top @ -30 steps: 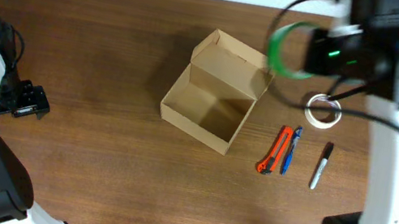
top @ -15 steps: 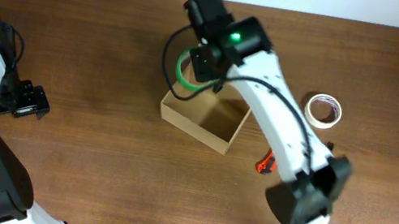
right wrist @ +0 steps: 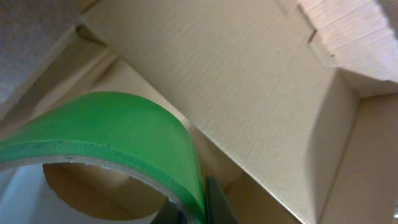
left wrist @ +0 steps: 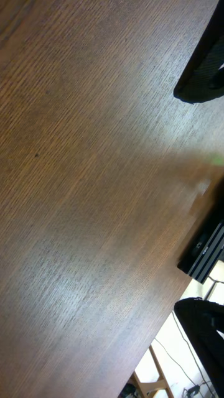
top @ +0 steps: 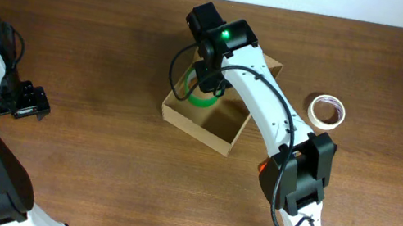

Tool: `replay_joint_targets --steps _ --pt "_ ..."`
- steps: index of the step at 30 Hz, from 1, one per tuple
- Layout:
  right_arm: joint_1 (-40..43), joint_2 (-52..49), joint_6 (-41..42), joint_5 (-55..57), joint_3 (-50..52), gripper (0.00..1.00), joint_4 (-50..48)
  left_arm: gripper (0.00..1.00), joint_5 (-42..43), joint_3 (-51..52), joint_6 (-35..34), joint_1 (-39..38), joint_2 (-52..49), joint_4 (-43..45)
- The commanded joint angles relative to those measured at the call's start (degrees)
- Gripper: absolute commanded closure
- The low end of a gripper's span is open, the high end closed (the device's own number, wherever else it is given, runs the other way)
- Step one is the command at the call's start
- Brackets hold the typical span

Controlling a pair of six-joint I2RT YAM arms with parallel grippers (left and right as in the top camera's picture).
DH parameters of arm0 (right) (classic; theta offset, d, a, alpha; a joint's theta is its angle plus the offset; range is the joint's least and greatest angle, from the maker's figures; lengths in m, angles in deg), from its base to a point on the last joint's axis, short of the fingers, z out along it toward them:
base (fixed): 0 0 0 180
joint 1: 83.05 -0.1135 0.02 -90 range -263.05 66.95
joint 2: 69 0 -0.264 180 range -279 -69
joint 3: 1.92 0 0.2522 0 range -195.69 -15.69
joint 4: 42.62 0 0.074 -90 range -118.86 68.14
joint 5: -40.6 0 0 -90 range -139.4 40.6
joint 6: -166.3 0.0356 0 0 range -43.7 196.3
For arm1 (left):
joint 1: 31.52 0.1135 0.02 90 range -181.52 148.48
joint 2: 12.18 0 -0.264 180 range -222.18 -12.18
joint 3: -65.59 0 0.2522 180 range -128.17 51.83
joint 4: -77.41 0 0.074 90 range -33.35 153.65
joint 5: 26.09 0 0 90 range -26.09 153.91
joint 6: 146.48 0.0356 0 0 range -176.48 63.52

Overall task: Pack container
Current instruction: 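Carry the green tape into the box and lower it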

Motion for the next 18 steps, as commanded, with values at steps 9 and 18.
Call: replay_joint_targets --steps 9,18 --pt "0.0 -0.9 0.4 -2.6 8.1 0.96 -5.3 0.0 0.4 0.4 0.7 0.2 0.5 0.2" --pt "0.0 -1.6 0.8 -5.2 9.6 0.96 -13.3 0.0 0.4 0.4 0.7 0.2 0.5 0.2"
